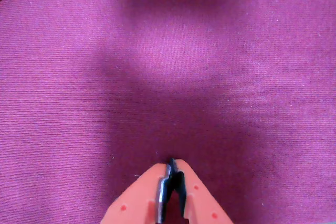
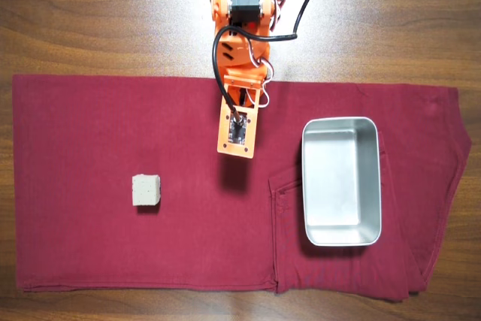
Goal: Grab the cube
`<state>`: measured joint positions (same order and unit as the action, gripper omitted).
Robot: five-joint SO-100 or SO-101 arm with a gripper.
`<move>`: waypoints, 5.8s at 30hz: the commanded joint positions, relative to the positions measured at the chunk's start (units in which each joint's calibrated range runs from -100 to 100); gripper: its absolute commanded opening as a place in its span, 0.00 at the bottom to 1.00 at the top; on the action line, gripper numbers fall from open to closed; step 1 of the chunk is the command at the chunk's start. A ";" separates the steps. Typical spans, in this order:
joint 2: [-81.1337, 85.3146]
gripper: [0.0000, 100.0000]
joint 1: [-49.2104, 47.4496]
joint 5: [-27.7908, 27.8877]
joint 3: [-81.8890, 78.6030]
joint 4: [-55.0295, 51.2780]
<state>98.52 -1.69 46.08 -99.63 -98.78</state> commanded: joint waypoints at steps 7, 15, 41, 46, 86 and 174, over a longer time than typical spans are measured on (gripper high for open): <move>-0.12 0.00 -2.82 0.63 -0.37 -1.22; -42.82 0.14 11.10 3.32 34.13 4.40; -113.66 0.43 45.94 4.64 110.97 6.06; -116.86 0.42 45.17 3.47 110.69 7.35; -100.52 0.00 -36.02 -9.62 105.32 1.36; -0.12 0.00 3.90 1.71 -0.37 -1.22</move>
<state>98.78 1.89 47.94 -99.54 -98.97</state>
